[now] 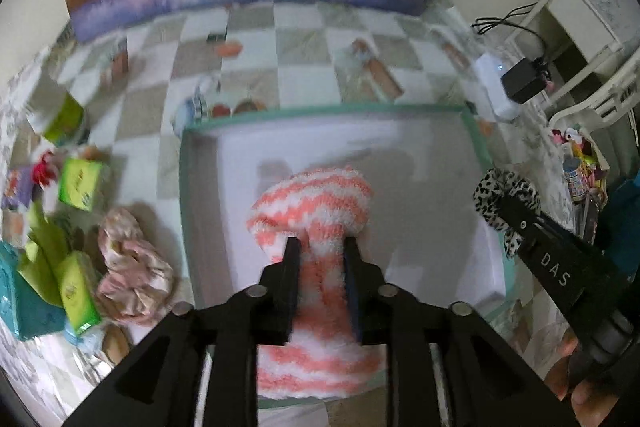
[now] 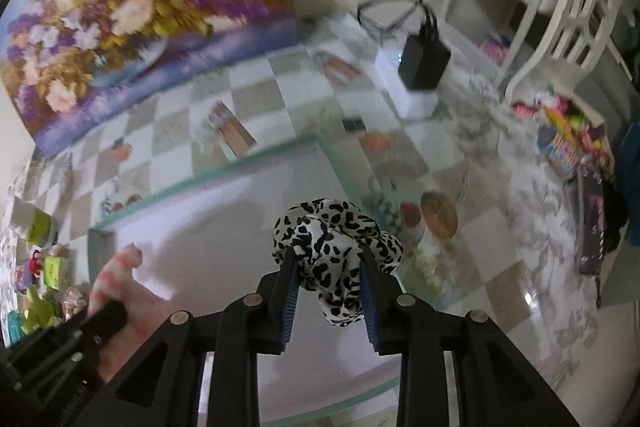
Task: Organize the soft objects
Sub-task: 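Carry both items into the teal-rimmed tray and open both grippers, then withdraw both grippers from the tray back toward the pile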
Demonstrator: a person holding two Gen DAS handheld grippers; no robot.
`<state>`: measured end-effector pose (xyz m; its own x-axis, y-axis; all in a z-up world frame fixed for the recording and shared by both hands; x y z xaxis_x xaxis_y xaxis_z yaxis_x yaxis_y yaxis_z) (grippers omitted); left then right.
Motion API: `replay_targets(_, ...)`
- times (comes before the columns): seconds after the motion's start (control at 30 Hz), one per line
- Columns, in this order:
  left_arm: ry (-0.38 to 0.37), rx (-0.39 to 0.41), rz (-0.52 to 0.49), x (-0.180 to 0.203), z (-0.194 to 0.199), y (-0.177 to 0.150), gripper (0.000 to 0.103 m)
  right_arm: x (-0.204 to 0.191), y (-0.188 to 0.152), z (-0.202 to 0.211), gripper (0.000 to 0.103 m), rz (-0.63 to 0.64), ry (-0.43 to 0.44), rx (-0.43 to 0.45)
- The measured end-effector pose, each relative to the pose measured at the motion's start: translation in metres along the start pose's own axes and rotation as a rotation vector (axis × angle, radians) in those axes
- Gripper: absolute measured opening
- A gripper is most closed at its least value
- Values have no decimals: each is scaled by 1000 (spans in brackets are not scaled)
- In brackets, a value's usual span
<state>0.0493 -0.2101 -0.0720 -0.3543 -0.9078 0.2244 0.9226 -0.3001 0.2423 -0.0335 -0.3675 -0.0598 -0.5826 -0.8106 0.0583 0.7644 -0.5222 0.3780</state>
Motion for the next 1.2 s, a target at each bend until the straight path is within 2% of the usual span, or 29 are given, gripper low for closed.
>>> replay_targets(0.03,-5,-8,19,-3,-1,0,50,1,-2,-4,44,-13,12,-19)
replay_targets(0.1,9,4,40,-8,1,2,66,3,-5,-8,64,-26,15,-39)
replay_targets(0.17,31,33,49,-14,6,4,68,3,-6,-9,65,-29,3,-45)
replay_targets(0.23,38,48,77,-22,10,8,83,4,-6,-10,72,-32,-5,-53)
replay_targets(0.3,58,67,114,-35,13,12,89,5,-8,-11,80,-36,-6,-64)
replay_targets(0.37,91,89,151,-49,15,18,91,5,-8,-14,84,-40,-6,-76)
replay_targets(0.43,126,106,182,-65,18,21,94,6,-9,-16,91,-44,-7,-87)
replay_targets(0.47,140,115,201,-74,19,23,95,6,-9,-17,100,-45,-7,-88)
replay_targets(0.5,149,118,216,-82,20,25,96,5,-9,-17,103,-43,-10,-84)
replay_targets(0.77,185,110,299,-137,28,33,97,1,-2,-6,103,-39,-24,-42)
replay_targets(1.07,217,189,412,-210,73,38,97,0,2,6,103,-34,-60,-11)
replay_targets(1.2,264,237,453,-241,96,37,97,-8,6,16,103,-19,-66,23)
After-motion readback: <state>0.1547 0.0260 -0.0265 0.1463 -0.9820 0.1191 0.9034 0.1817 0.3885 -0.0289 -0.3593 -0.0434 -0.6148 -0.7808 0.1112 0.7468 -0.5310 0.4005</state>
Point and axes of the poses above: each gripper's, at about its wrist camera, not at the fingertips, and z roughly against the way its jaws point, x to its right, y to its top, the point moved 6 cm from there along -z, roughly the way its jaws point, and after that the axes turned 7 degrees about z, right-handed, at the moved point
